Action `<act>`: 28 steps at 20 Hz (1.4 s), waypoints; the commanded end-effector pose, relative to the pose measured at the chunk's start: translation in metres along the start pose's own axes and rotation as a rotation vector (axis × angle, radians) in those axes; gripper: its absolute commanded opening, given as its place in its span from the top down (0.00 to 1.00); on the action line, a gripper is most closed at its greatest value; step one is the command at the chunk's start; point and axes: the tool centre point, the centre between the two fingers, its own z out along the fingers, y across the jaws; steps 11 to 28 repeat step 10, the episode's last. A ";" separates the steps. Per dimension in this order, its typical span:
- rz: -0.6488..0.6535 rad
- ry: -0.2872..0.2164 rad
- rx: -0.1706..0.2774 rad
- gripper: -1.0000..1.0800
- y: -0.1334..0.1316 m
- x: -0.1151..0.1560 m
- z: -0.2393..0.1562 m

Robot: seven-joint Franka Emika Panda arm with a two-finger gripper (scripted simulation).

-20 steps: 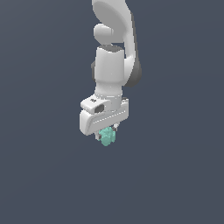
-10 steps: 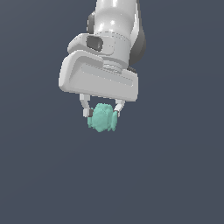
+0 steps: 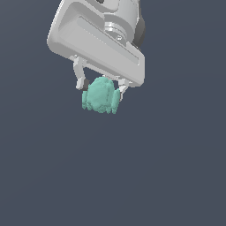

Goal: Pick up the object and move it to a goal position.

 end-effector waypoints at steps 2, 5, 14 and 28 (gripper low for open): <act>0.003 0.011 -0.017 1.00 0.005 0.005 -0.006; 0.004 0.015 -0.023 1.00 0.007 0.006 -0.008; 0.004 0.013 -0.022 1.00 0.006 0.006 -0.008; 0.004 0.013 -0.022 1.00 0.006 0.006 -0.008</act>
